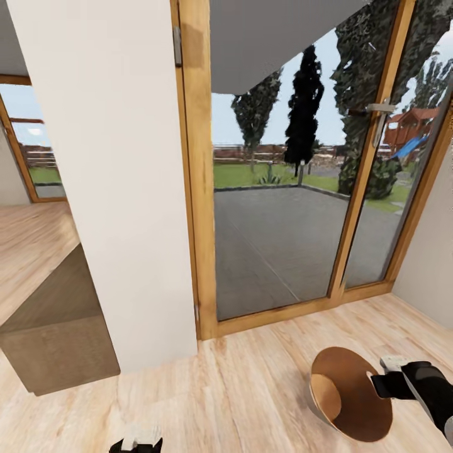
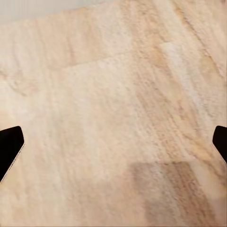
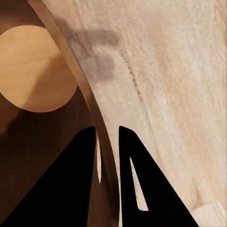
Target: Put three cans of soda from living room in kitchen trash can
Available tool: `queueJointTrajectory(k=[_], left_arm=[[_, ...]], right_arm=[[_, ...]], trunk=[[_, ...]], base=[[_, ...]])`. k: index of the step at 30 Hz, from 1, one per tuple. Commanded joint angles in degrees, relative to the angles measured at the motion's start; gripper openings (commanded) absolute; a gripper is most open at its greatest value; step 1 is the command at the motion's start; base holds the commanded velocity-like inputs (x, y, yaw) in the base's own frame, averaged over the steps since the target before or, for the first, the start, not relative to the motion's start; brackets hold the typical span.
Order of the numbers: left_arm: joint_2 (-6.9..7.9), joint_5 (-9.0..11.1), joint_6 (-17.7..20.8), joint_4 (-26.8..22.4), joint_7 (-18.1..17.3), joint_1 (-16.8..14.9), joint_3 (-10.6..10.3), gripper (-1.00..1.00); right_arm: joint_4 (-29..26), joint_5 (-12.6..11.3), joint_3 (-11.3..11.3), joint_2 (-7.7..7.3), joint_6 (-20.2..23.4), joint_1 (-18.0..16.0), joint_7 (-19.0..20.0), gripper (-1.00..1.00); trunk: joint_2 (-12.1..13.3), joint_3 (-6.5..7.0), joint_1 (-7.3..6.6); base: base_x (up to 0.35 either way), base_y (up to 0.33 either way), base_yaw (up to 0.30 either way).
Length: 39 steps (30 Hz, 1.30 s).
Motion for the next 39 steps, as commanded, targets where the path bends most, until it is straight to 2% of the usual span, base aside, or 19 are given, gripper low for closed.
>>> queueJointTrajectory(k=[1, 3, 7, 12, 15, 20, 25, 27, 29, 35, 39], left_arm=[[0.02, 0.01, 0.48, -0.19, 0.0, -0.25, 0.03, 1.0], [0.09, 0.28, 1.63, -0.79, 0.0, -0.96, 0.13, 1.0], [0.42, 2.42, 3.54, -0.99, -0.07, -2.99, 0.17, 1.0], [0.67, 3.87, 5.02, -0.94, -0.16, -5.27, 0.29, 1.0], [0.74, 4.45, 5.14, -0.71, -0.17, -5.84, 0.35, 1.0], [0.84, 6.52, 5.58, -0.62, -0.17, -6.25, 0.37, 1.0], [1.3, 7.49, 8.81, -1.19, -0.17, -6.72, 0.38, 1.0], [1.51, 7.72, 10.76, -2.46, -0.17, -7.15, 0.42, 1.0], [1.6, 8.25, 13.62, -6.29, -0.17, -7.31, 0.53, 1.0], [1.73, 11.88, 15.23, -12.24, -0.17, -7.22, 0.56, 1.0], [2.13, 12.62, 15.47, -14.33, -0.17, -7.17, 0.56, 1.0]], right_arm=[[-0.02, -0.02, -0.08, 0.01, -0.27, -0.02, 0.19, -1.0], [-0.12, -0.02, -0.12, 0.05, -0.9, -0.02, 0.26, -1.0], [-0.97, -0.03, -0.25, 0.06, -1.28, -0.02, 1.2, -1.0], [-2.75, 0.04, -3.06, 0.02, -1.37, -0.02, 4.77, -1.0], [-2.94, 0.05, -3.57, 0.01, -1.25, -0.02, 5.25, -1.0], [-3.04, 0.03, -3.82, 0.06, -0.94, -0.02, 5.49, -1.0], [-3.06, -0.01, -3.83, 0.08, -0.79, -0.02, 5.55, -1.0], [-3.37, -0.05, -3.84, 0.11, -0.77, -0.02, 5.61, -1.0], [-5.74, -0.09, -3.86, 0.15, -0.82, 0.09, 5.91, -1.0], [-9.47, -0.09, -4.21, 0.38, -0.92, 1.31, 7.79, -1.0], [-10.21, -0.05, -4.76, 0.43, -1.0, 1.61, 8.14, -1.0]], trunk=[[0.01, 0.23, -0.03], [0.04, 0.67, -0.08], [0.48, 1.52, -0.38], [2.49, 2.42, -1.47], [3.69, 2.95, -2.13], [5.7, 3.85, -3.23], [7.7, 4.75, -4.33], [8.5, 5.11, -4.77], [9.31, 5.47, -5.21], [11.71, 6.54, -6.52], [13.32, 7.26, -7.4]], base=[[0.0, 0.0, 0.0], [0.0, 0.0, 0.0], [0.0, 0.0, 0.0], [0.0, 0.0, 0.0], [0.0, 0.0, 0.0], [0.0, 0.0, 0.0], [0.0, 0.0, 0.0], [0.0, 0.0, 0.0], [0.0, 0.0, 0.0], [0.0, 0.0, 0.0], [0.0, 0.0, 0.0]])
